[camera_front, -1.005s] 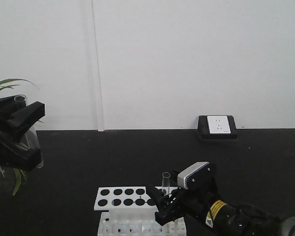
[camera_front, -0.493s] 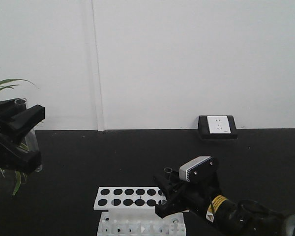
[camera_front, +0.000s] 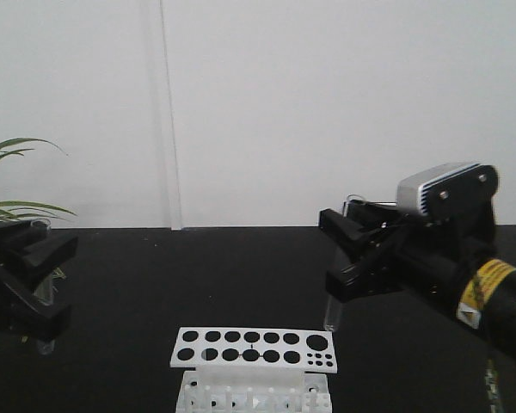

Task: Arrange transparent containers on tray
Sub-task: 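Grasp the other clear tube with the right gripper and lift it, then hold both tubes raised while the base drives to the yellow tray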

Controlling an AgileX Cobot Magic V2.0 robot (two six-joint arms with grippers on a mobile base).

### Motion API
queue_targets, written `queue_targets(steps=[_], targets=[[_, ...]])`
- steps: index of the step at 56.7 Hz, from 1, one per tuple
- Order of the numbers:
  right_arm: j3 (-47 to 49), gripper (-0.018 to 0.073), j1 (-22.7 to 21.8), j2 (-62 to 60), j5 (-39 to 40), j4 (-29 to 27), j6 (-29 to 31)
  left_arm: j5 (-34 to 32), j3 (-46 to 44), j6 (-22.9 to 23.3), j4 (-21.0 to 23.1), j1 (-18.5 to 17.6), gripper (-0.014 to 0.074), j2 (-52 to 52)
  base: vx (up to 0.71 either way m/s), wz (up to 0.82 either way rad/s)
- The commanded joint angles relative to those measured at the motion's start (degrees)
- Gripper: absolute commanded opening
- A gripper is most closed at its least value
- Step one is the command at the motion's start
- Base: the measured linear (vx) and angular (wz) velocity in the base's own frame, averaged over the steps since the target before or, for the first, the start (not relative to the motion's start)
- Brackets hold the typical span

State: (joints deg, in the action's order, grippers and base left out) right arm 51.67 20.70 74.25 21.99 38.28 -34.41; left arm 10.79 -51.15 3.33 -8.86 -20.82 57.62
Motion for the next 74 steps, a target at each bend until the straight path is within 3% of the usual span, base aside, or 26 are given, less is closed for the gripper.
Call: queue_targets(steps=[1, 7, 16, 30, 74], targets=[[1.4, -0.0013, -0.1, -7.0, -5.7, 5.2, -7.7, -0.3, -1.5, 0.1, 0.5, -0.3, -0.0001, -1.9, 0.0, 0.0], [-0.7, -0.0013, -0.1, -12.2, -10.2, 12.9, -14.8, 2.6, -1.2, 0.1, 1.8, -0.3, -0.0001, -3.9, 0.0, 0.0], [-7.2, -0.0013, -0.1, -18.9, -9.7, 21.0, -20.9, -0.4, 3.4, 0.1, 3.2, -0.3, -0.0001, -9.1, 0.0, 0.0], [-10.0, -0.0013, -0.1, -24.9, -9.6, 23.6, -22.6, -3.8, 10.4, 0.0, 5.0, -0.3, -0.0001, -15.3, 0.0, 0.0], [-10.0, -0.0013, -0.1, -24.9, -9.1, 23.8, -22.6, -2.6, 10.4, 0.0, 4.9, -0.3, -0.0001, -15.6, 0.0, 0.0]])
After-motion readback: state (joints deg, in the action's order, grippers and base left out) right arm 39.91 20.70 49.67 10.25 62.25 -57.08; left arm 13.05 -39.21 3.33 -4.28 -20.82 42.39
